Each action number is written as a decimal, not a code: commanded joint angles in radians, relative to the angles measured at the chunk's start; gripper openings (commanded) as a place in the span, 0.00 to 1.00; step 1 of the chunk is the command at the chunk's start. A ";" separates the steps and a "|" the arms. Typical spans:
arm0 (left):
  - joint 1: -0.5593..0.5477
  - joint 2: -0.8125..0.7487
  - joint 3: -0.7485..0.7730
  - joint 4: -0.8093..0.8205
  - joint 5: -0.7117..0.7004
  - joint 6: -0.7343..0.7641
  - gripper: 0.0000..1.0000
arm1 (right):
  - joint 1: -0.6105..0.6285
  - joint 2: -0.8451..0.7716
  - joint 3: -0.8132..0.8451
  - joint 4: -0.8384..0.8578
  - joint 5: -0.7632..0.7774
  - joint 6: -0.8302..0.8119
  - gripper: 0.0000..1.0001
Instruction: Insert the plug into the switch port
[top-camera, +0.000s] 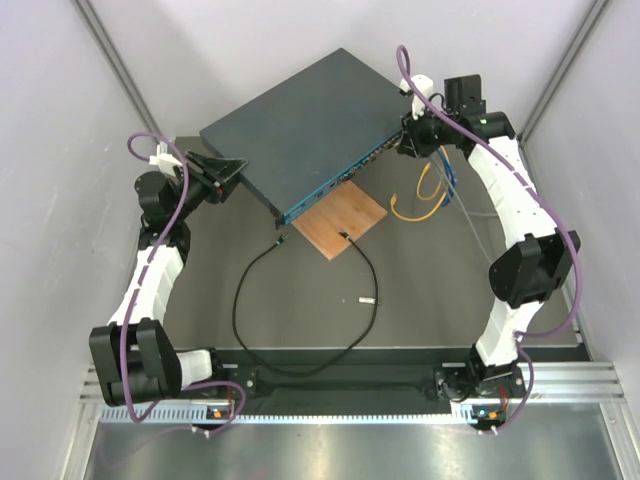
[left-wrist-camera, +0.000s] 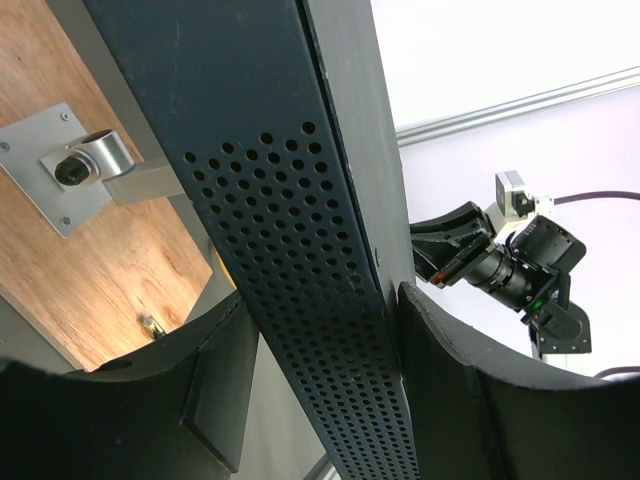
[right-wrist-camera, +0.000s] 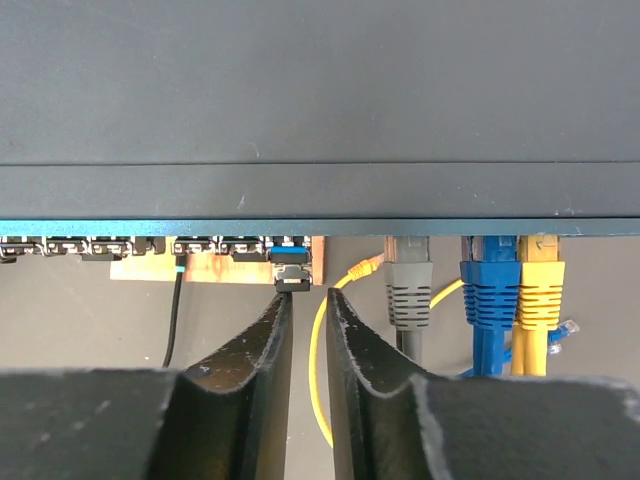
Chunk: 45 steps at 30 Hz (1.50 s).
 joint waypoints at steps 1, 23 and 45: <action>-0.012 0.004 0.025 0.020 -0.012 0.087 0.00 | -0.004 -0.004 0.024 0.062 0.001 0.004 0.17; -0.009 0.013 0.017 0.020 -0.013 0.092 0.00 | 0.006 -0.079 -0.201 0.520 -0.090 0.260 0.06; -0.011 0.013 0.005 0.016 -0.010 0.095 0.00 | 0.134 -0.130 -0.257 0.646 0.022 0.329 0.00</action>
